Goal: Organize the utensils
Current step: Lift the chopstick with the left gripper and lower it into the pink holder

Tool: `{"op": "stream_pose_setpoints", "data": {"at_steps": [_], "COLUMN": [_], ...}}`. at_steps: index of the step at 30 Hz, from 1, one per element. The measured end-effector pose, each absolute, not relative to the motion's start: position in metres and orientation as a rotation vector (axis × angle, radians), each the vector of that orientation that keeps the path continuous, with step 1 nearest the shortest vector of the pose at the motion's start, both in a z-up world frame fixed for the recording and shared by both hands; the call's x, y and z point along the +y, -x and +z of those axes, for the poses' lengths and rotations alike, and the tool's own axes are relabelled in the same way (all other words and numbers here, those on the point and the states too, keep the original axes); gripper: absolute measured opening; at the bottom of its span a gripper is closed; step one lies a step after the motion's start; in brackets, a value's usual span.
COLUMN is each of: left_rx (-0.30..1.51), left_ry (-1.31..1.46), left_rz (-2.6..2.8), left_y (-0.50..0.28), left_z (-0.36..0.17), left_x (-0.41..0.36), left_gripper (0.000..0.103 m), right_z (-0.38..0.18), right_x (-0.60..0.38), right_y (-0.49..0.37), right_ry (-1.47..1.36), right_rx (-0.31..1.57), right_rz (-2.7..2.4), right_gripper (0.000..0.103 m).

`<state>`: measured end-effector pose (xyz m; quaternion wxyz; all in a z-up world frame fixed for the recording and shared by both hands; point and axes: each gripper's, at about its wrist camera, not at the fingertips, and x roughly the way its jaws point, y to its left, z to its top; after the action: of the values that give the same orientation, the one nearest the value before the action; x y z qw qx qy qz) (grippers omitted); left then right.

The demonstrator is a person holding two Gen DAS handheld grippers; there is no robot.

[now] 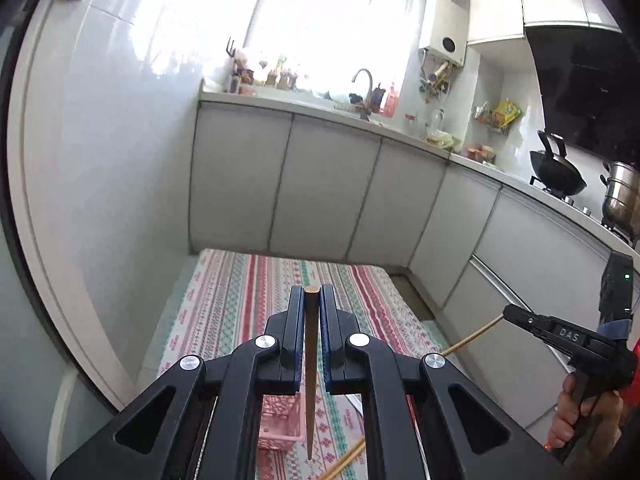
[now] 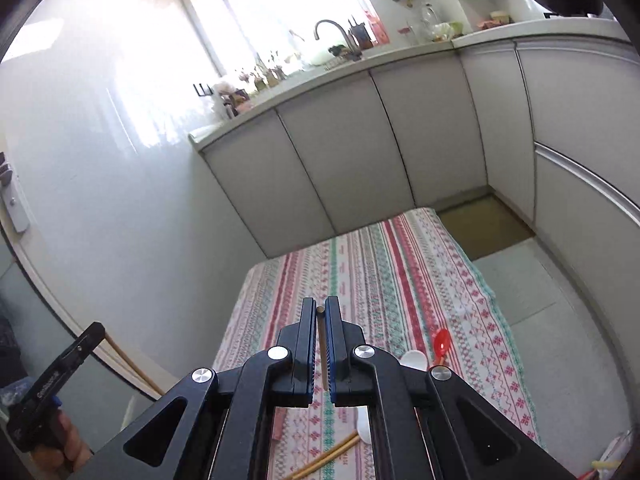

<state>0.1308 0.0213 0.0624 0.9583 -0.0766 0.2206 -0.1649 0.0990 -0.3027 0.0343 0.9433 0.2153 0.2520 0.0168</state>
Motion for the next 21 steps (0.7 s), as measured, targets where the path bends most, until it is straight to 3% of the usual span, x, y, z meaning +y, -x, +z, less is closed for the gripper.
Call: {"op": "stream_pose_setpoints", "data": {"at_steps": [13,21], "left_rx": [0.328,0.399], "left_ry": [0.108,0.022], "left_rz": [-0.290,-0.260], "left_y": [-0.143,-0.178], "left_z": [0.068,0.036], "left_x": [0.029,0.019], "left_gripper": [0.007,0.007], "right_z": [0.049,0.024], "right_x": [-0.246,-0.214], "right_y": [-0.120,-0.149], "right_ry": [-0.486,-0.429], "right_rx": [0.429,0.486], "right_rz": [0.222,0.241], "right_gripper": [0.004,0.004]}}
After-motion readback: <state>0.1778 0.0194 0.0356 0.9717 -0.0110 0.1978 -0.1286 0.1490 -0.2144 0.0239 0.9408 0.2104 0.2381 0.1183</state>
